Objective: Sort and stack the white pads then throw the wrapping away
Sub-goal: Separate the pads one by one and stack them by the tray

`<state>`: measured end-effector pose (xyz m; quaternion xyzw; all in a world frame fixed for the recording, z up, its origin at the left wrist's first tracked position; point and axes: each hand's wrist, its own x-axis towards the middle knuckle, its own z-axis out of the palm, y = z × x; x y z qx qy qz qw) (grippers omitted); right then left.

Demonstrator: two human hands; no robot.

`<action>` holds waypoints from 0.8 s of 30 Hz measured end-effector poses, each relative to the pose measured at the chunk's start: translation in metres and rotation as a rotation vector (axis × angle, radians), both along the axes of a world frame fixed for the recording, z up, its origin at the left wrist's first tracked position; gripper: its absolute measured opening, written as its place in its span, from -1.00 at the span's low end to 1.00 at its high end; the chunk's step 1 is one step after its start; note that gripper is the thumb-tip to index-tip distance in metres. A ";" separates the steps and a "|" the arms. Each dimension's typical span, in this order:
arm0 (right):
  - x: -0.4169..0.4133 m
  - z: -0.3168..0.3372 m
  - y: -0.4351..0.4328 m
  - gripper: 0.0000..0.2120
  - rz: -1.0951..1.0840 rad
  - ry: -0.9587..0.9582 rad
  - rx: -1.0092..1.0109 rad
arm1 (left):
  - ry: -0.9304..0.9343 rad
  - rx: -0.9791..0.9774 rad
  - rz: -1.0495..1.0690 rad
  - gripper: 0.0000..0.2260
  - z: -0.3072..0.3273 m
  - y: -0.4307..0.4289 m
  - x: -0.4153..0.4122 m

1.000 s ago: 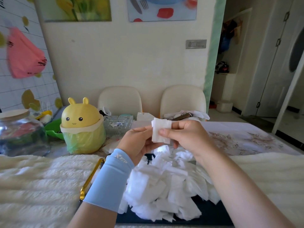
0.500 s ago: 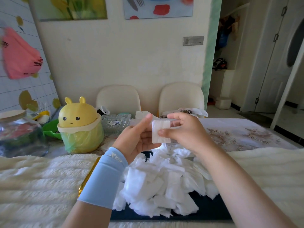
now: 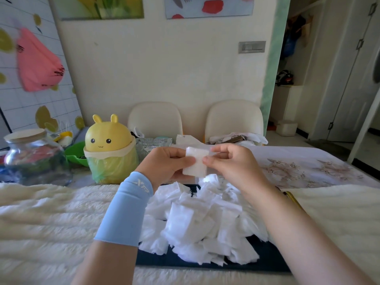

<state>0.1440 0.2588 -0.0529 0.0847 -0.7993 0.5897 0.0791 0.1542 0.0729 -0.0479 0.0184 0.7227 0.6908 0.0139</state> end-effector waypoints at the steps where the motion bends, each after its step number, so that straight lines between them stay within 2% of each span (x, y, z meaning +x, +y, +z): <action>1: 0.003 0.000 -0.004 -0.85 -0.040 0.090 0.142 | 0.007 0.010 0.064 -0.90 -0.002 -0.003 -0.002; 3: 0.015 0.002 -0.011 -0.87 0.059 0.155 0.418 | 0.030 0.068 0.164 -0.95 -0.004 -0.010 -0.006; 5: 0.032 0.005 -0.021 -0.76 0.250 0.061 0.693 | 0.054 0.120 0.214 -0.95 -0.006 -0.017 -0.009; 7: 0.043 0.001 -0.030 -0.66 0.330 0.048 0.935 | 0.065 0.143 0.227 -0.94 -0.007 -0.020 -0.011; 9: 0.048 -0.003 -0.037 -0.65 0.352 0.105 0.992 | 0.077 0.114 0.232 -0.93 -0.008 -0.021 -0.012; 16: 0.037 -0.003 -0.030 -0.90 0.481 0.079 0.669 | 0.096 0.054 0.251 -0.88 -0.008 -0.020 -0.012; 21: 0.018 0.003 -0.009 -0.89 0.483 -0.076 0.269 | 0.102 0.054 0.278 -0.93 -0.007 -0.018 -0.010; 24: 0.008 0.006 0.006 -0.90 0.422 -0.112 0.117 | 0.093 0.072 0.294 -0.94 -0.006 -0.015 -0.008</action>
